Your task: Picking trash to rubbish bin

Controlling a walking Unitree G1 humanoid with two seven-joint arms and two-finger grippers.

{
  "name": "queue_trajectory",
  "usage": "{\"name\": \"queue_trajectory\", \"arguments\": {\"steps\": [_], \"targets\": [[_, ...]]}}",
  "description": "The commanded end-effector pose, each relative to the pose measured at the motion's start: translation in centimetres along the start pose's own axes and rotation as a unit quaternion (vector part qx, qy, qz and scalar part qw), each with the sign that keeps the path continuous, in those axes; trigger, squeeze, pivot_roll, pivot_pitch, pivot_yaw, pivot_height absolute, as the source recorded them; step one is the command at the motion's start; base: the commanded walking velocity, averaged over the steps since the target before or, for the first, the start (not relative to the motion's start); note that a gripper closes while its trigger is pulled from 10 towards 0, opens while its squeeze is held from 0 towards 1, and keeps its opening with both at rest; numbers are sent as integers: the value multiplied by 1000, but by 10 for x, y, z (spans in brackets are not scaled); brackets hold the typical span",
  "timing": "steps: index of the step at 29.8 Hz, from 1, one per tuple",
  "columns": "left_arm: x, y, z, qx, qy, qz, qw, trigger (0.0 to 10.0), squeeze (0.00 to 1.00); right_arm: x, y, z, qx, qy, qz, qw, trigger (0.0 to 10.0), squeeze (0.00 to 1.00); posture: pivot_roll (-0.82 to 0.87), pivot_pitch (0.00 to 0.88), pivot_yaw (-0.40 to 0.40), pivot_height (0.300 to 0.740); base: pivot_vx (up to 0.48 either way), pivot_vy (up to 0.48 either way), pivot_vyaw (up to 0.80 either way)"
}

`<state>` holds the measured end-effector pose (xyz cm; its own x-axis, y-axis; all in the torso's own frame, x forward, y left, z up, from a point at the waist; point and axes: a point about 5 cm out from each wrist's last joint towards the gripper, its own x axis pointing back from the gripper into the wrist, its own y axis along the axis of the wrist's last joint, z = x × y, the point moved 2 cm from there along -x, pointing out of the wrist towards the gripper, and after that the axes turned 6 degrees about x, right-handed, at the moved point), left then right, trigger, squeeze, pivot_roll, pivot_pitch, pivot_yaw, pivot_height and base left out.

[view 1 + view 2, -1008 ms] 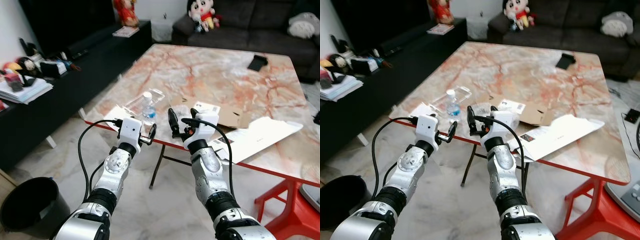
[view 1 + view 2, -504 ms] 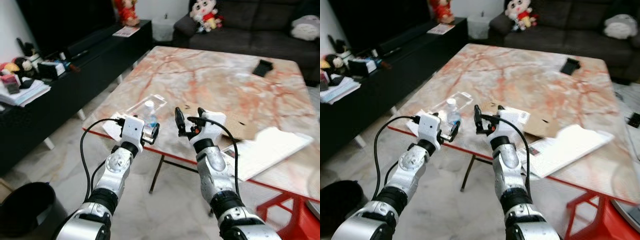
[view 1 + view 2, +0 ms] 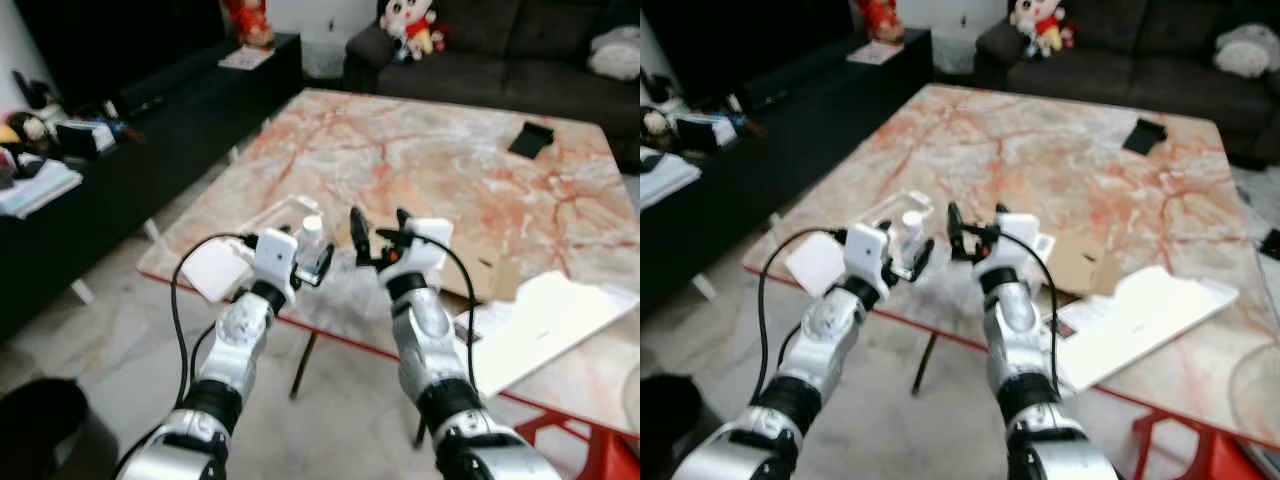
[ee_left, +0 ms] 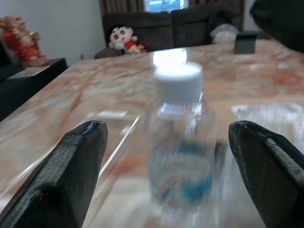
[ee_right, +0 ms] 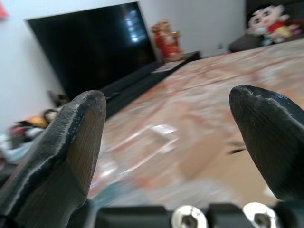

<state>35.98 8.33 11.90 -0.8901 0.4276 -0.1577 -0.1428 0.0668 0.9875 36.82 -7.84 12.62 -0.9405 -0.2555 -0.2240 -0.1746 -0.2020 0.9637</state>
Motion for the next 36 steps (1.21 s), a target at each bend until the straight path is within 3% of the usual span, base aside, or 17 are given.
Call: {"name": "queue_trajectory", "arguments": {"steps": [1,7,12,14,18,25,36], "targets": [[-1,5,0,9,-2,-11,1000,10000,0,-3,7,0,-3,0,-15,1000,10000,0,2,0,38,740,0,0,0],[-1,5,-1,11,-5,-9,1000,10000,0,-5,12,-2,1,2,-23,1000,10000,0,0,0,36,740,0,0,0],[-1,5,-1,11,-6,-7,1000,10000,0,-5,18,-14,12,-14,-30,999,10000,0,0,0,33,740,0,0,0],[-1,4,-1,12,-6,-5,1000,10000,0,-3,17,-18,38,-13,-24,999,10000,0,0,0,33,740,0,0,0],[-1,3,-1,13,-6,-1,1000,10000,0,0,13,-21,48,-12,-15,999,10000,0,0,0,33,740,0,0,0],[3,0,0,13,-6,5,1000,10000,0,12,-8,-6,72,34,26,996,10000,0,-1,0,32,740,0,0,0],[7,-1,4,12,-4,10,1000,10000,0,23,-14,2,87,57,32,994,10000,0,0,0,34,740,0,0,0]]}}
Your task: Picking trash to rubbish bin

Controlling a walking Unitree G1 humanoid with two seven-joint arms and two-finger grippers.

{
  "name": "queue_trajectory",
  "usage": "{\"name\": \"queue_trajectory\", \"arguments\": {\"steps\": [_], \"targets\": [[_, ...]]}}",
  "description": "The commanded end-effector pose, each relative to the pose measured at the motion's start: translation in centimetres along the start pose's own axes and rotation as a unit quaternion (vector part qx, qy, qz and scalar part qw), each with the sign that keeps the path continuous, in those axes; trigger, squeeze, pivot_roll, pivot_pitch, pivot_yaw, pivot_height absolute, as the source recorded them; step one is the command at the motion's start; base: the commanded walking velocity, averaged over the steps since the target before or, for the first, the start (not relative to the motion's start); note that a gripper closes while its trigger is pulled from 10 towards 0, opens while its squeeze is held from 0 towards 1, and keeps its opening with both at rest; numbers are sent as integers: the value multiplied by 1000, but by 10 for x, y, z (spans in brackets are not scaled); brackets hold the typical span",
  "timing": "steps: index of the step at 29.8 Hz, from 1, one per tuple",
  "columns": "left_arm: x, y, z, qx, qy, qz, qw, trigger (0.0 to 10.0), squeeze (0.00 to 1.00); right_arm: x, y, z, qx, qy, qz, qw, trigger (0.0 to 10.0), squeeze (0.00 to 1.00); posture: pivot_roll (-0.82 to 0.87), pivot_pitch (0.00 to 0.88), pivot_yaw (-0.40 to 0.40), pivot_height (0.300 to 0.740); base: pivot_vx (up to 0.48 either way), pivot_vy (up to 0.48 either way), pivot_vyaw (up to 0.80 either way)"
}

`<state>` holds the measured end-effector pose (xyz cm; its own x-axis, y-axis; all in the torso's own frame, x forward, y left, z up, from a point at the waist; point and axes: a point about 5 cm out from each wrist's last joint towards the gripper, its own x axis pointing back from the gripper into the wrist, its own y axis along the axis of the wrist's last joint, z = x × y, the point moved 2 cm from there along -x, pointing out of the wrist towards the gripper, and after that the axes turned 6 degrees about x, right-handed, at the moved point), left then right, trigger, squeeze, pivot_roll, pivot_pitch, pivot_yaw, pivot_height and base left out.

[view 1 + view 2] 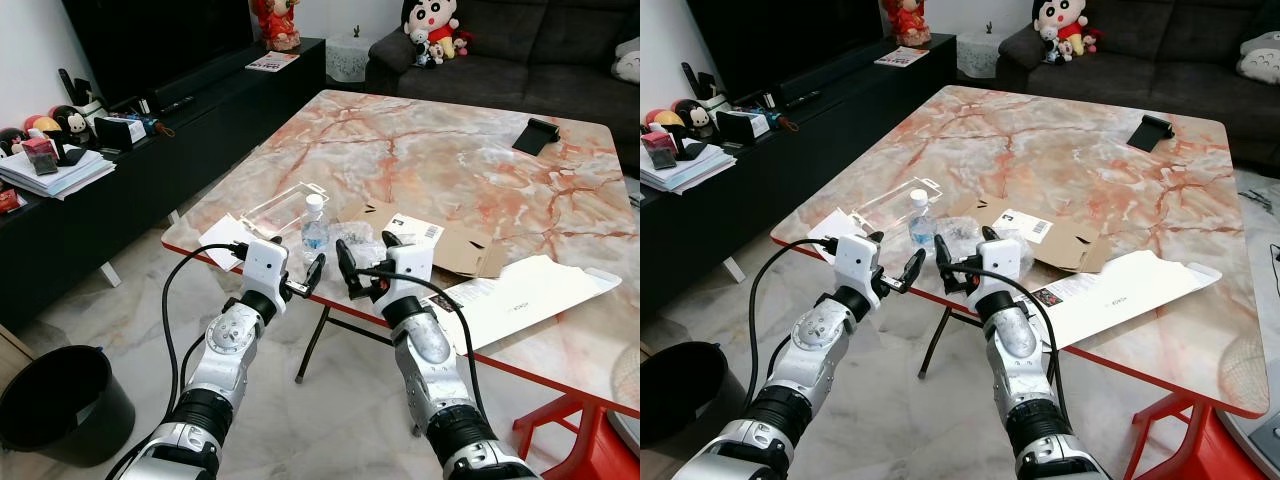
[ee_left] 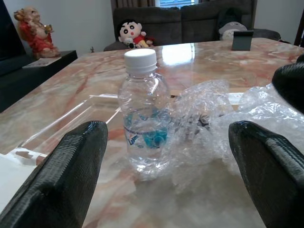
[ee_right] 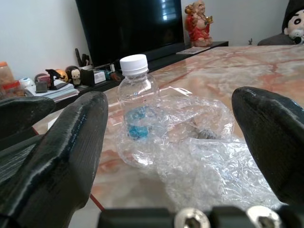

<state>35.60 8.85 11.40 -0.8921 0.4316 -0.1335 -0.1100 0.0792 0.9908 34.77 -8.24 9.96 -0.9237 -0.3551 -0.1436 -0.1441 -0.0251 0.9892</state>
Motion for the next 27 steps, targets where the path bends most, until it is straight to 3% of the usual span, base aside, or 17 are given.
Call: {"name": "queue_trajectory", "arguments": {"steps": [1,17,27], "targets": [[0,3,0,-1,-4,-1,1000,10000,0,0,4,6,37,13,-8,999,10000,0,-4,0,40,740,0,0,0],[-2,5,-3,-1,-14,0,1000,10000,0,4,-12,24,112,54,23,992,10000,0,3,0,46,740,0,0,0],[-4,6,-4,-2,-18,0,1000,10000,0,1,-19,23,128,45,49,990,10000,0,11,3,46,740,0,0,0]]}}
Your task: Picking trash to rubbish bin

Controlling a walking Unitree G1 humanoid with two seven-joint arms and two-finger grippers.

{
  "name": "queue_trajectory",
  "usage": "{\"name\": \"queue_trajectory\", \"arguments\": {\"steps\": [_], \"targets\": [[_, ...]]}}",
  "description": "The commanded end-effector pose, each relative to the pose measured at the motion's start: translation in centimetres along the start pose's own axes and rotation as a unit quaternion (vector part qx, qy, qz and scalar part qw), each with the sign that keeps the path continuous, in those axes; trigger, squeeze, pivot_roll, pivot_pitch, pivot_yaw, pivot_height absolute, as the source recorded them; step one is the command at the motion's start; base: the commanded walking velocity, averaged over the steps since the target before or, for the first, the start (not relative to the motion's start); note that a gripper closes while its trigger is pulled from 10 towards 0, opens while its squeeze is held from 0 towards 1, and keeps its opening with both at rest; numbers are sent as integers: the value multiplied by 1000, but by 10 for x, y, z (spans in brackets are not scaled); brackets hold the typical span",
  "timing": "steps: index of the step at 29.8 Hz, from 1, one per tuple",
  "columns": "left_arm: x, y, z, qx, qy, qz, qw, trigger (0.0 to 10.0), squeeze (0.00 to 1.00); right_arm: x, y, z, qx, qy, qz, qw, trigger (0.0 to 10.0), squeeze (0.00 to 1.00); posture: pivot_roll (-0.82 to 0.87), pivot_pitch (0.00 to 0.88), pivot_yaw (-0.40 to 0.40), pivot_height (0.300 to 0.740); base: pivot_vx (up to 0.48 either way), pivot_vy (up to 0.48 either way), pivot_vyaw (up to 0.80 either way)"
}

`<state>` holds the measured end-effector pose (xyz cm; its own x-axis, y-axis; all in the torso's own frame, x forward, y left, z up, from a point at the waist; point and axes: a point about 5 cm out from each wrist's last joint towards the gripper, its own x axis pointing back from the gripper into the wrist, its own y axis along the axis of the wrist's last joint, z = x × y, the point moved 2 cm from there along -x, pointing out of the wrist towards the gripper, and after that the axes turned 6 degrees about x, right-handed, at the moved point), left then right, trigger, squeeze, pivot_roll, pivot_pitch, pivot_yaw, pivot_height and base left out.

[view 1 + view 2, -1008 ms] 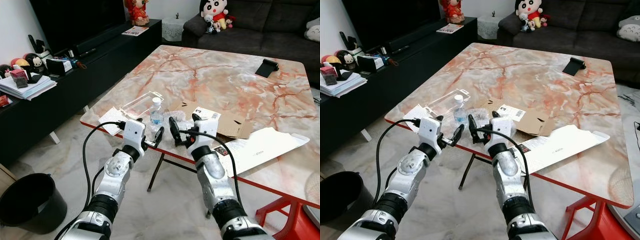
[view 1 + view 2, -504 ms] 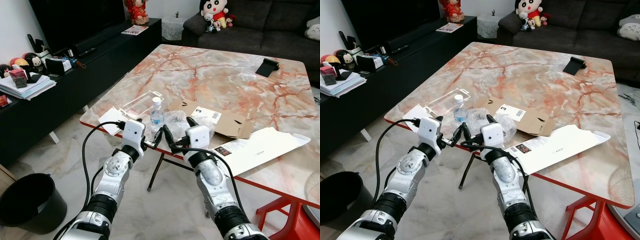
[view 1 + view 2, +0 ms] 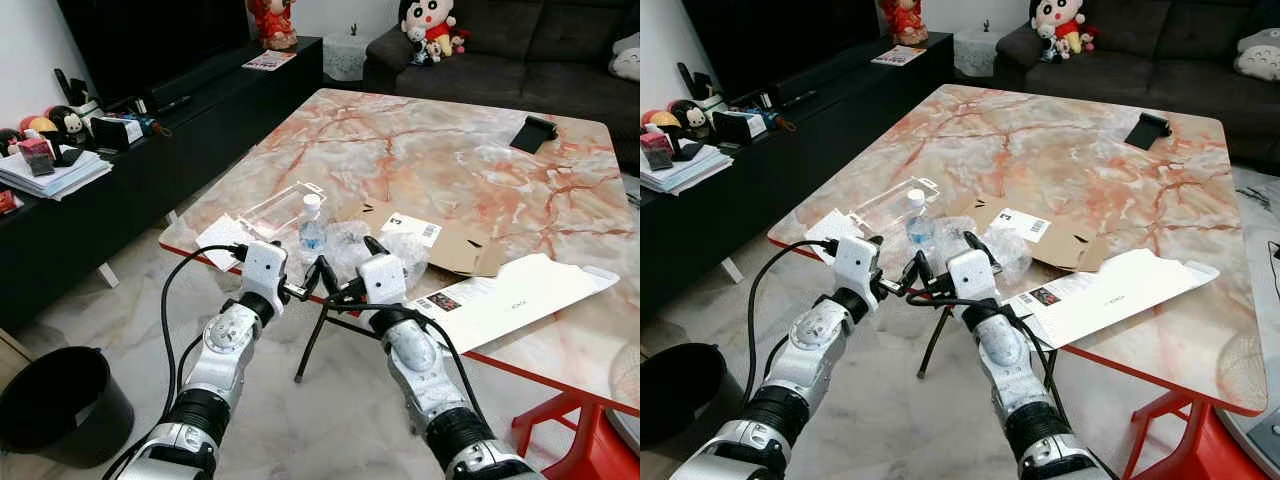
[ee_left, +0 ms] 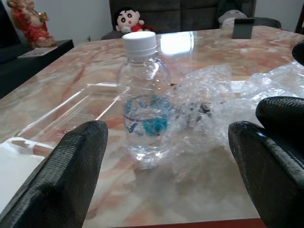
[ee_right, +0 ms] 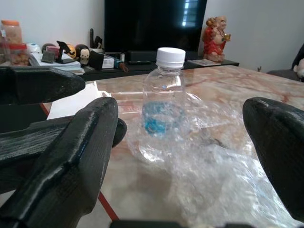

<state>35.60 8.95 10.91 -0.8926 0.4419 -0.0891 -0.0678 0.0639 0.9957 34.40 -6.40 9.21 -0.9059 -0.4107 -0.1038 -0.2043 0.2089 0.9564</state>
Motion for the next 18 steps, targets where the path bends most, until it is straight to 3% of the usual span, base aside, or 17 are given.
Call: {"name": "queue_trajectory", "arguments": {"steps": [1,8,15,18], "targets": [[-5,11,-6,-6,-14,-21,1000,10000,0,0,-10,7,18,17,34,999,10000,0,11,3,46,740,0,0,0],[-2,9,-2,-6,-7,-14,1000,10000,0,-4,-12,7,43,14,48,998,10000,0,18,2,46,740,0,0,0],[16,0,21,-8,23,6,1000,10000,0,-7,-11,-1,43,-9,53,998,10000,0,28,3,47,740,0,0,0],[22,-5,28,-12,33,17,999,10000,0,-9,-9,-7,22,-28,48,998,10000,0,33,4,47,740,0,0,0]]}}
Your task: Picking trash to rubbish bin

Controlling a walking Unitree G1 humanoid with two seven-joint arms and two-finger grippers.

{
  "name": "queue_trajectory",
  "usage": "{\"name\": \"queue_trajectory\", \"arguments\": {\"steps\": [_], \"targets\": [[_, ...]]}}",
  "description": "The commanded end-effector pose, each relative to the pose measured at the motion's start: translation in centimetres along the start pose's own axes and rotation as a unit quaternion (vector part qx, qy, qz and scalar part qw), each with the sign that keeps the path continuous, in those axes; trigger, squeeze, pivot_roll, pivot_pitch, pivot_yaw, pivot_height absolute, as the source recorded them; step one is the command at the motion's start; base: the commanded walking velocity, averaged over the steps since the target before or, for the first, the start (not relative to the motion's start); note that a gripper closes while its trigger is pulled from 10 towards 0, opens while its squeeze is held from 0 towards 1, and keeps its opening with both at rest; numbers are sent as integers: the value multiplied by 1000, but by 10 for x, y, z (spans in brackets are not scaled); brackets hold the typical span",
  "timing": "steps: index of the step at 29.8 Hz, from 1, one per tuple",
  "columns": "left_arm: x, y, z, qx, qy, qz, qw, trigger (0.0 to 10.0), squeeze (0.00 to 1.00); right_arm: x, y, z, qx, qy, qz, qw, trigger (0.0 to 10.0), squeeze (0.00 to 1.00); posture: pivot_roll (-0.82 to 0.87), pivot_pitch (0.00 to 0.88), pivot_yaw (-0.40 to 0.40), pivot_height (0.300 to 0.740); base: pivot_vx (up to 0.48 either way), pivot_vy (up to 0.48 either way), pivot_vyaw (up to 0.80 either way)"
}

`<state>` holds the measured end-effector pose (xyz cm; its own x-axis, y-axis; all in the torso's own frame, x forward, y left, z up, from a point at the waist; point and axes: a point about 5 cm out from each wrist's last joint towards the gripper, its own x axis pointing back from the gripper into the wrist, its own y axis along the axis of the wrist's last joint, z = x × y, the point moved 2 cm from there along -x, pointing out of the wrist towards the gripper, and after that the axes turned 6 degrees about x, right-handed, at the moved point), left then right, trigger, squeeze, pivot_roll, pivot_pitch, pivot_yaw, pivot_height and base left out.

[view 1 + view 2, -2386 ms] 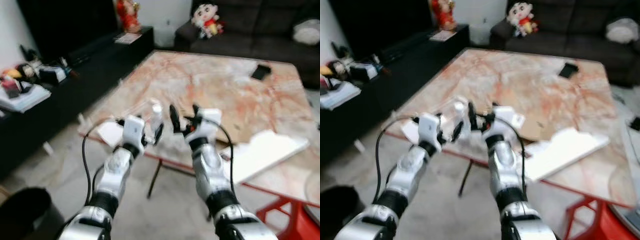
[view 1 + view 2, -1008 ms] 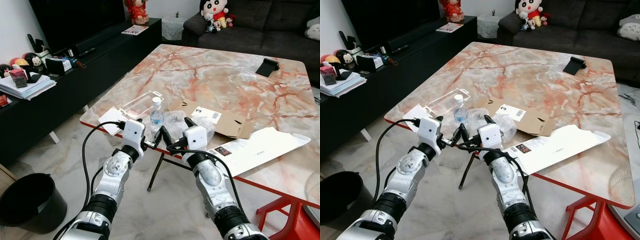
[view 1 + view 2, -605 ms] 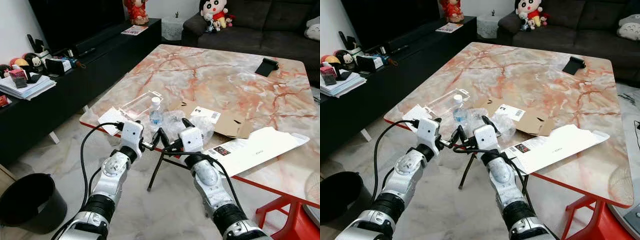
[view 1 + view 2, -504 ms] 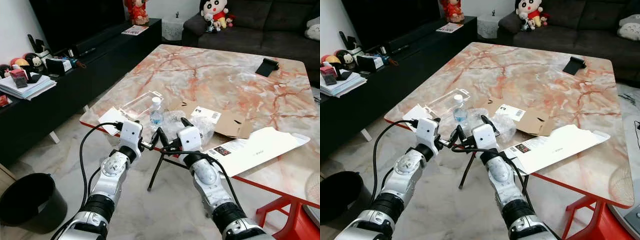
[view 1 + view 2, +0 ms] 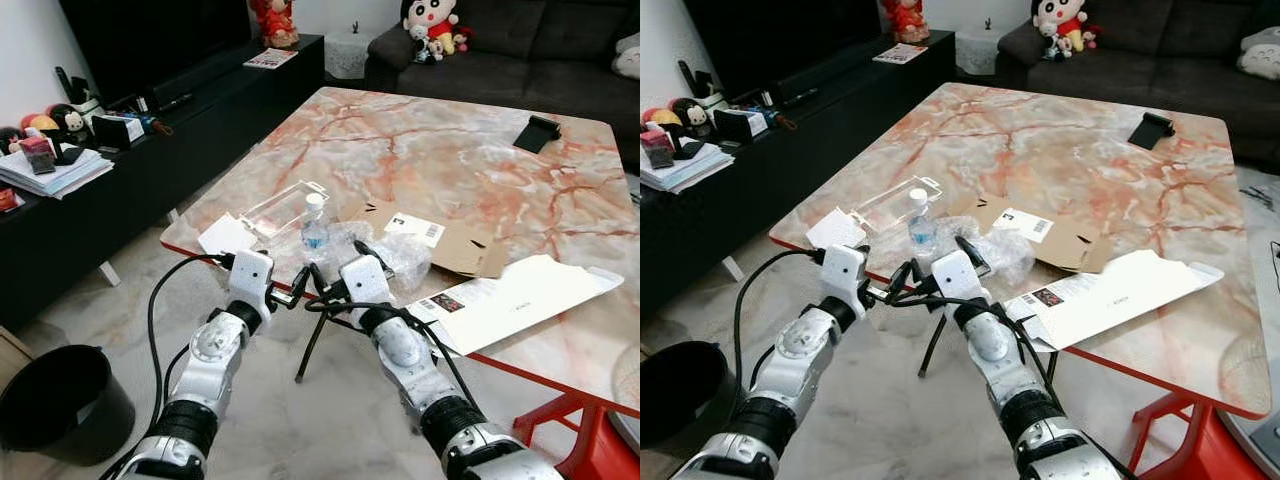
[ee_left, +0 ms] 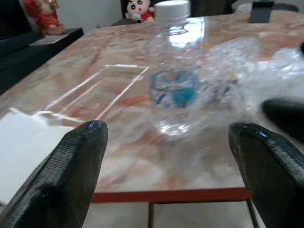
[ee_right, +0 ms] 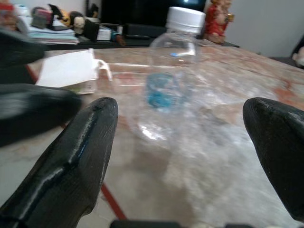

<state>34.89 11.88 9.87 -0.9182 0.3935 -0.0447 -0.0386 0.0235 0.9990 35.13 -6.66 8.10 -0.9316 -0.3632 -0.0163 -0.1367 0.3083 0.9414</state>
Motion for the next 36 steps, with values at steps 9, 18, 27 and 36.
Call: {"name": "queue_trajectory", "arguments": {"steps": [9,18,27,36], "targets": [[5,3,6,0,12,-5,1000,10000,0,-8,14,-19,-26,-52,-25,998,10000,0,32,6,43,740,0,0,0],[1,8,0,5,6,-13,1000,10000,0,-9,11,-14,14,-33,-15,999,10000,0,39,5,36,740,0,0,0],[1,12,-3,5,1,-17,1000,10000,0,-9,1,-15,57,-36,18,998,10000,0,42,5,34,740,0,0,0],[0,14,-7,2,-5,-18,1000,10000,0,-10,-5,-27,85,-74,52,992,10000,0,56,5,34,740,0,0,0]]}}
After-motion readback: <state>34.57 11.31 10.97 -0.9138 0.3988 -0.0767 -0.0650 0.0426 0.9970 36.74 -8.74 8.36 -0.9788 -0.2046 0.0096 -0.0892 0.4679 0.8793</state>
